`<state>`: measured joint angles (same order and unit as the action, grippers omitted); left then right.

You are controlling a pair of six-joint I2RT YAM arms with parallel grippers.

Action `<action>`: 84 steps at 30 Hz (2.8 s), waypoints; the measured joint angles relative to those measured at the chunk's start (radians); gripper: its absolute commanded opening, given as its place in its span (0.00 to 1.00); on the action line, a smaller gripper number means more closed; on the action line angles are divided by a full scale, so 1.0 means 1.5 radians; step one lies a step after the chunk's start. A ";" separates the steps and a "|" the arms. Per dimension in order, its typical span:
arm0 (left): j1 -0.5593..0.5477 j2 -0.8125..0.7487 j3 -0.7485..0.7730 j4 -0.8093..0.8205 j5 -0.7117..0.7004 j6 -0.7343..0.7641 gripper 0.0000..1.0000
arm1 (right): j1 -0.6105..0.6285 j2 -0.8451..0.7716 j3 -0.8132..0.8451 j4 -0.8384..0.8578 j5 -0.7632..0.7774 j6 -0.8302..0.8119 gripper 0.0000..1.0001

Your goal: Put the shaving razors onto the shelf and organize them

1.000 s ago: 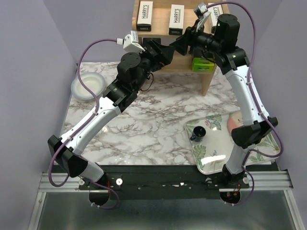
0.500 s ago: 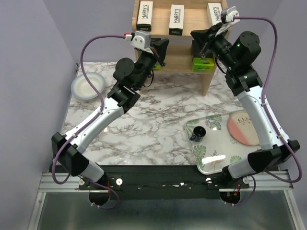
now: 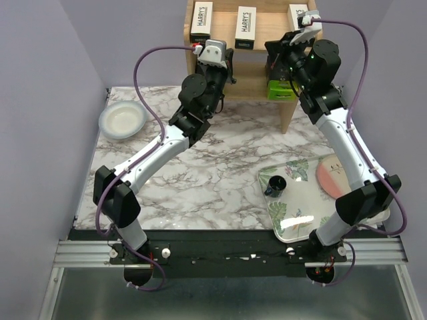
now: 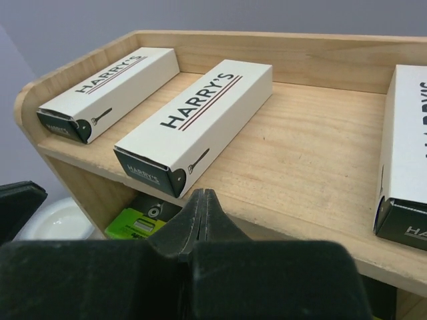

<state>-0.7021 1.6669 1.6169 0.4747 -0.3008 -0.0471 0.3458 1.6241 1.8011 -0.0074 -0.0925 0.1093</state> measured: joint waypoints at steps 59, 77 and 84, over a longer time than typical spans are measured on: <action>-0.007 0.139 0.191 -0.049 -0.064 -0.046 0.00 | 0.031 0.087 0.041 0.045 0.095 -0.104 0.01; 0.022 0.229 0.312 -0.116 -0.109 -0.057 0.00 | 0.031 0.087 0.042 0.045 0.101 -0.103 0.01; 0.022 0.242 0.316 -0.119 -0.087 -0.078 0.00 | 0.031 0.087 0.042 0.045 0.101 -0.104 0.00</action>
<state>-0.6685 2.0296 2.0907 0.2958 -0.4309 -0.1646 0.3916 1.7546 1.8637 0.0597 0.0589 -0.0460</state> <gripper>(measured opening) 0.007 0.009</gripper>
